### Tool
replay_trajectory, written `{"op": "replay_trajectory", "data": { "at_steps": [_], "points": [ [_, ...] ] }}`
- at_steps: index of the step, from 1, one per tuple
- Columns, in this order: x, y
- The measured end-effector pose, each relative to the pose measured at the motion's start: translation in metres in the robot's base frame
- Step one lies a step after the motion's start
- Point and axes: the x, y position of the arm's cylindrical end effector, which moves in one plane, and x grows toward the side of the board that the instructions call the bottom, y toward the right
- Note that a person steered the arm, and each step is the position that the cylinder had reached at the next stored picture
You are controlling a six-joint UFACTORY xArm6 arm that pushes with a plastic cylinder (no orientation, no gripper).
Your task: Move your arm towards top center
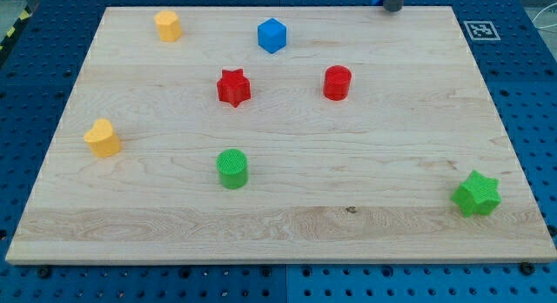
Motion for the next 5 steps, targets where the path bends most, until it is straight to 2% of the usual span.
{"op": "replay_trajectory", "data": {
  "at_steps": [2, 5],
  "points": [
    [0.011, -0.038],
    [0.012, -0.058]
  ]
}}
